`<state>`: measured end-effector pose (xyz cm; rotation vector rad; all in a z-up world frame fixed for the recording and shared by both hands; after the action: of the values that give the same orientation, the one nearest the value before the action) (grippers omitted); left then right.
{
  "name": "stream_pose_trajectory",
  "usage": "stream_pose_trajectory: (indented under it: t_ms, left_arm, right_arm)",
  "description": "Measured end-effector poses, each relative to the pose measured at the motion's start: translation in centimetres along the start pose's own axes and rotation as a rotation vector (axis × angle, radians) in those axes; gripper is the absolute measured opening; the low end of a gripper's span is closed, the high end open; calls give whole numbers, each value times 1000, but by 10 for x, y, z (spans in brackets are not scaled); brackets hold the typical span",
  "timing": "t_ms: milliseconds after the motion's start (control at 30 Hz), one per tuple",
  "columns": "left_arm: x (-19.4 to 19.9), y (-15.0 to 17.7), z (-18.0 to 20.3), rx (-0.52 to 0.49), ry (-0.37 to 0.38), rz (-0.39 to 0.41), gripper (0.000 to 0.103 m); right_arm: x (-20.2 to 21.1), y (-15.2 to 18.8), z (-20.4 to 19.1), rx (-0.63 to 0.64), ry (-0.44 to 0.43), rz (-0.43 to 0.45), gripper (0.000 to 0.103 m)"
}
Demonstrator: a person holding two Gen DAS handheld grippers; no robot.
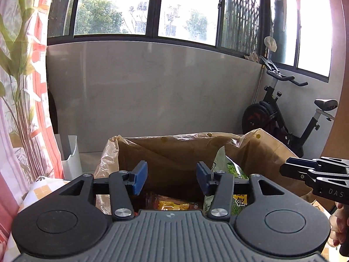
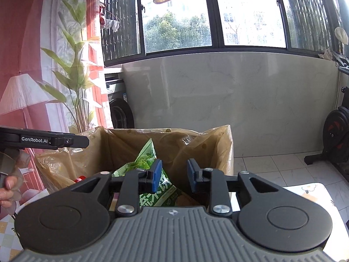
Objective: Organize snacks
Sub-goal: 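Open both tools over the box to drop the two packets, then move both open tools back down to the snacks beside the box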
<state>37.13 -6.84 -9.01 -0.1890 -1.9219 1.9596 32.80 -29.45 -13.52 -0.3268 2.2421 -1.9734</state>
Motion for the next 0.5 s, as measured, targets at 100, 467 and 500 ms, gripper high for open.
stream_pose_trajectory:
  t_ms: [100, 467, 500]
  left_arm:
    - [10, -3, -4, 42, 13, 12, 53]
    - [86, 17, -32, 101, -101, 37, 53]
    - [91, 19, -35, 107, -116, 33, 53]
  right_arm:
    - [5, -2, -8, 4, -13, 12, 29]
    - [38, 5, -33, 1, -64, 16, 61]
    - [42, 6, -35, 5, -67, 20, 65]
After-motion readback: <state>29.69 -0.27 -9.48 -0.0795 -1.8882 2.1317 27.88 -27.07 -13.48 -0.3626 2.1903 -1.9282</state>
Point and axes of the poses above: each gripper's, at about its wrist camera, not at the fingertips, and x roughly against the way its jaws point, z to its right, y to its underside, the point moved 5 cm from there along -x, roughly the way its jaws point, and after that the axes turned 14 degrees about z, right-handed, at the moved point
